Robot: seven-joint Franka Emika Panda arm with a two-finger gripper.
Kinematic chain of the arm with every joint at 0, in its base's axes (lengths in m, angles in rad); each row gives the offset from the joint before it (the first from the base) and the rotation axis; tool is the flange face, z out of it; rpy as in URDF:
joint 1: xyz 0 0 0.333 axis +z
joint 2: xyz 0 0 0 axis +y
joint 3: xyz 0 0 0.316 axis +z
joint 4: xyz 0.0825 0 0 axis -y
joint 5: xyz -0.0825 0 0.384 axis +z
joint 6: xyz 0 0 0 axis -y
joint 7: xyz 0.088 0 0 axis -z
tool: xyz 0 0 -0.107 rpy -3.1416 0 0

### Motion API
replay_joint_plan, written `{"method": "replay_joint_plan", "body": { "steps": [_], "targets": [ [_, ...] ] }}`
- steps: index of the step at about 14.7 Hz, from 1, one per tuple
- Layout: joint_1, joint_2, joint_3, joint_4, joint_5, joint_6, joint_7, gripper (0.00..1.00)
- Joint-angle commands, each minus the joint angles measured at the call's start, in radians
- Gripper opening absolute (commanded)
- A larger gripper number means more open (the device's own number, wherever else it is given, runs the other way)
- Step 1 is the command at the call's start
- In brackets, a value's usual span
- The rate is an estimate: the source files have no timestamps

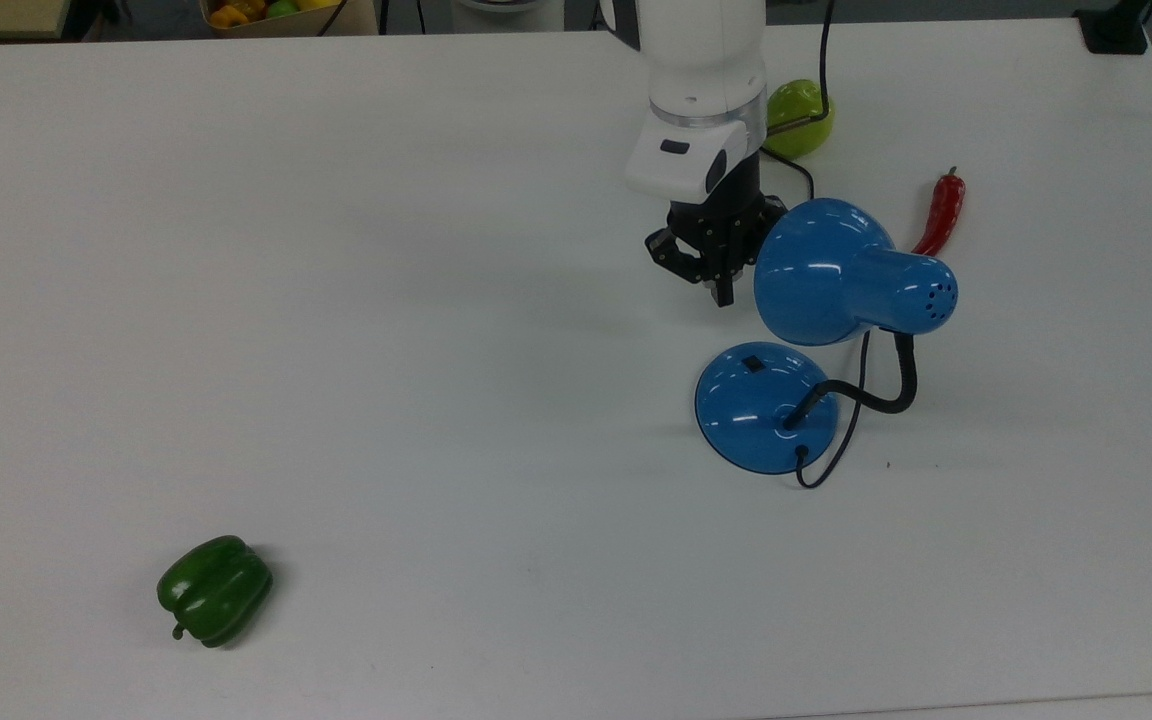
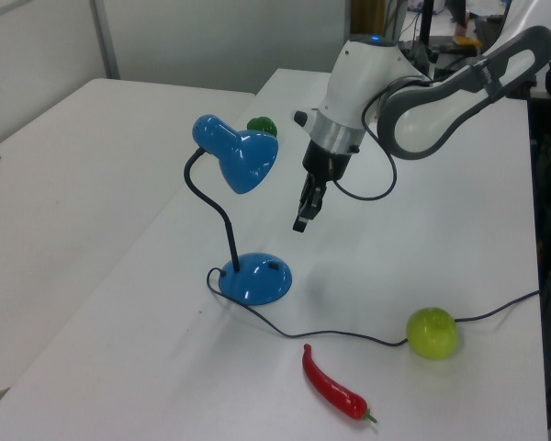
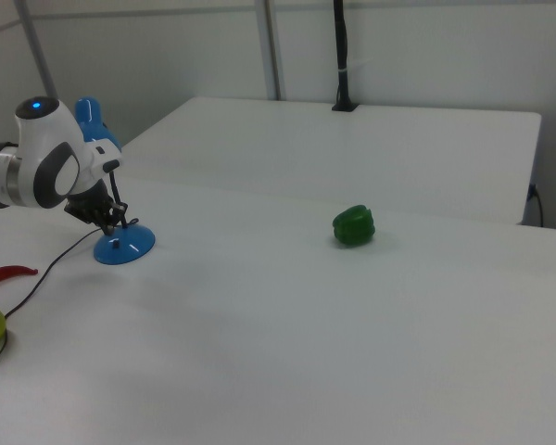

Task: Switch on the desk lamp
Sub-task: 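Move the gripper toward the blue lamp base beside the lamp head, then lower the gripper fingertips onto the switch on the lamp base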

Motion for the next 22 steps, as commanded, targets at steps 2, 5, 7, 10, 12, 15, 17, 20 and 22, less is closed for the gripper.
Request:
{"method": "replay_joint_plan", "body": {
  "steps": [2,5,7,10,12,15,17,20,22],
  "targets": [
    [0.023,0.037,-0.004,-0.008,-0.005,0.123,0.021,0.00],
    [0.025,0.065,-0.004,-0.006,-0.012,0.171,0.021,0.00],
    [0.026,0.077,-0.004,-0.005,-0.013,0.192,0.021,0.00],
    [0.031,0.100,-0.004,-0.003,-0.013,0.234,0.021,0.00],
    [0.033,0.111,-0.004,-0.002,-0.015,0.243,0.021,0.00],
    [0.043,0.131,-0.004,0.003,-0.013,0.261,0.021,0.00],
    [0.048,0.142,-0.004,0.003,-0.013,0.287,0.021,0.00],
    [0.056,0.148,-0.004,0.003,-0.013,0.292,0.021,0.00],
    [0.056,0.153,-0.004,0.004,-0.013,0.293,0.021,0.00]
  ]
}}
